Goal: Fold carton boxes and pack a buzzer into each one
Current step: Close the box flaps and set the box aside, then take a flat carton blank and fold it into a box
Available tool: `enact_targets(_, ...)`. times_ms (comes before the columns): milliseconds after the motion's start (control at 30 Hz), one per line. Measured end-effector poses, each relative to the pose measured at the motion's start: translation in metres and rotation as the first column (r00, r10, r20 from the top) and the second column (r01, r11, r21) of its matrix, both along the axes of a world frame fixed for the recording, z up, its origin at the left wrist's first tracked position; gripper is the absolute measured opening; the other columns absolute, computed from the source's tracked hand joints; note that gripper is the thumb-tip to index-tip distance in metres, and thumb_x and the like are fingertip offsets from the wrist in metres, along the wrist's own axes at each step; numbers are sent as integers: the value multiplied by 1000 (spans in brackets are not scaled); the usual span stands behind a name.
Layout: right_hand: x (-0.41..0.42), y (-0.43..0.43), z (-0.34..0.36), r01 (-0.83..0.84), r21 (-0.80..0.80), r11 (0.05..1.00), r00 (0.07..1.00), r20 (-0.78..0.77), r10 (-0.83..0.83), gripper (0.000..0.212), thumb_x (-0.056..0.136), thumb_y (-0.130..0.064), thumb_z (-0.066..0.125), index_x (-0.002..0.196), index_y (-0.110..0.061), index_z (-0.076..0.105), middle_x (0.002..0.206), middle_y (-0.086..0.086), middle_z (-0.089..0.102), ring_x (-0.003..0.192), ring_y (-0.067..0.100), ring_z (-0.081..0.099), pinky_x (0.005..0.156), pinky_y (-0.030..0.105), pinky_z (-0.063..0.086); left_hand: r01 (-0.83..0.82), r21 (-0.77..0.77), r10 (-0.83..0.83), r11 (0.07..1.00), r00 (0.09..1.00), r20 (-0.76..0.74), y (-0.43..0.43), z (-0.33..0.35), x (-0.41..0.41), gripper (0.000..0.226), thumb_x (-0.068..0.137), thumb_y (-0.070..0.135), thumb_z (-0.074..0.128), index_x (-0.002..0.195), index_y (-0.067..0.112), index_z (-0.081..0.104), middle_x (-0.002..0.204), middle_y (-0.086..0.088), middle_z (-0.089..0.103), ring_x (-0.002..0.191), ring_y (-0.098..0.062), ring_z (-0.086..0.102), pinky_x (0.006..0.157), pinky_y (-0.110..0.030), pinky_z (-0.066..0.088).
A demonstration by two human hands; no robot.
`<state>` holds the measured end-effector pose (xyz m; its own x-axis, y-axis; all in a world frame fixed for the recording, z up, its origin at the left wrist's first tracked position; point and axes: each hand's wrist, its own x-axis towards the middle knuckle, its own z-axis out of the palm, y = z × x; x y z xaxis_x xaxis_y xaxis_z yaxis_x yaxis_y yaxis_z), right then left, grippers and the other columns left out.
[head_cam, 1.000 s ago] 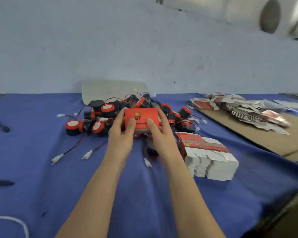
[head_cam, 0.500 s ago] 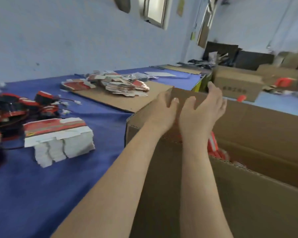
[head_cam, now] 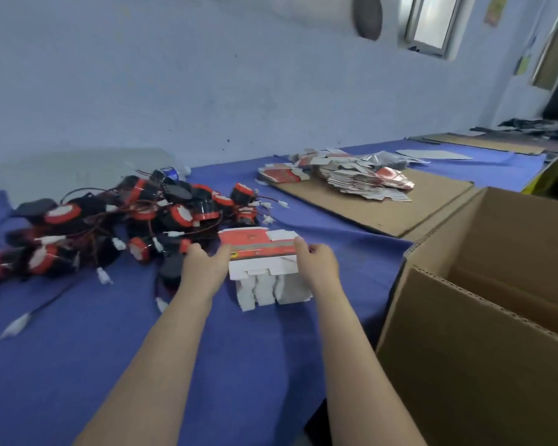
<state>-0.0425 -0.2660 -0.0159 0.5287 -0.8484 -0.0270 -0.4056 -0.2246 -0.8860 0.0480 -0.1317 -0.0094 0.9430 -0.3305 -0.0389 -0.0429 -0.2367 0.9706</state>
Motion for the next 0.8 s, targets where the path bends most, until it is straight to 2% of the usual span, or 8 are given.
enact_targets(100, 10, -3, -8, 0, -62, 998, 990, -138, -9, 40, 93, -33, 48, 113, -2, 62, 118, 17, 63, 111, 34, 55, 82, 33, 43, 145, 50, -142, 988, 989, -46, -1, -8, -2, 19, 95, 21, 52, 93, 3, 60, 87, -7, 55, 74, -17, 46, 58, -28, 32)
enact_targets(200, 10, -3, -8, 9, -116, 993, 982, -186, -30, 38, 92, -31, 49, 116, -4, 60, 119, 15, 63, 110, 33, 56, 78, 32, 43, 193, 73, -194, 978, 981, -1, -11, -11, -6, 23, 94, 7, 45, 105, 0, 64, 99, -12, 64, 87, -27, 56, 66, -29, 37)
enact_targets(267, 9, -2, -7, 38, -105, 994, 990, -132, -52, 34, 92, -30, 50, 116, -6, 59, 118, 12, 63, 109, 31, 56, 73, 29, 39, 191, 101, -193, 976, 981, 17, -14, -10, -9, 27, 93, 4, 44, 110, 2, 65, 108, -15, 66, 101, -35, 59, 71, -28, 37)
enact_targets(367, 6, 1, -6, 92, -86, 992, 995, -25, -94, 33, 91, -27, 52, 119, -11, 58, 119, 7, 63, 109, 27, 56, 74, 27, 37, 193, 84, -194, 978, 981, 7, -16, -10, -11, 28, 91, 2, 45, 110, 2, 65, 110, -16, 67, 105, -35, 59, 73, -30, 39)
enact_targets(533, 6, 8, -3, 118, -117, 986, 992, 58, -112, 38, 91, -27, 54, 126, -14, 55, 123, 4, 62, 113, 25, 55, 83, 30, 41, 154, -8, -154, 988, 987, -51, -19, -7, -10, 26, 95, 12, 44, 115, 4, 59, 100, -10, 63, 82, -23, 53, 64, -30, 36)
enact_targets(633, 8, 12, 1, 141, -202, 969, 988, 85, -126, 43, 91, -28, 54, 132, -16, 50, 128, 3, 59, 119, 25, 52, 99, 37, 41, 137, -57, -140, 989, 988, -57, -20, -7, -8, 26, 96, 12, 41, 113, 2, 59, 90, -9, 59, 74, -20, 48, 62, -30, 33)
enact_targets(733, 10, 14, 6, 137, -198, 971, 975, 198, -97, 49, 92, -26, 57, 138, -17, 43, 137, 1, 53, 126, 21, 48, 105, 38, 37, 90, -160, -101, 983, 993, -61, -20, -6, -6, 20, 96, 10, 41, 101, 2, 59, 74, -4, 52, 56, -10, 46, 50, -21, 33)
enact_targets(800, 12, 17, 10, 125, -184, 975, 957, 281, -70, 56, 92, -24, 59, 143, -17, 37, 142, 1, 47, 131, 19, 43, 106, 34, 36, 44, -281, -53, 959, 998, -22, -20, -3, -5, 19, 96, 10, 45, 105, 3, 60, 84, -4, 60, 62, -7, 56, 45, -12, 37)
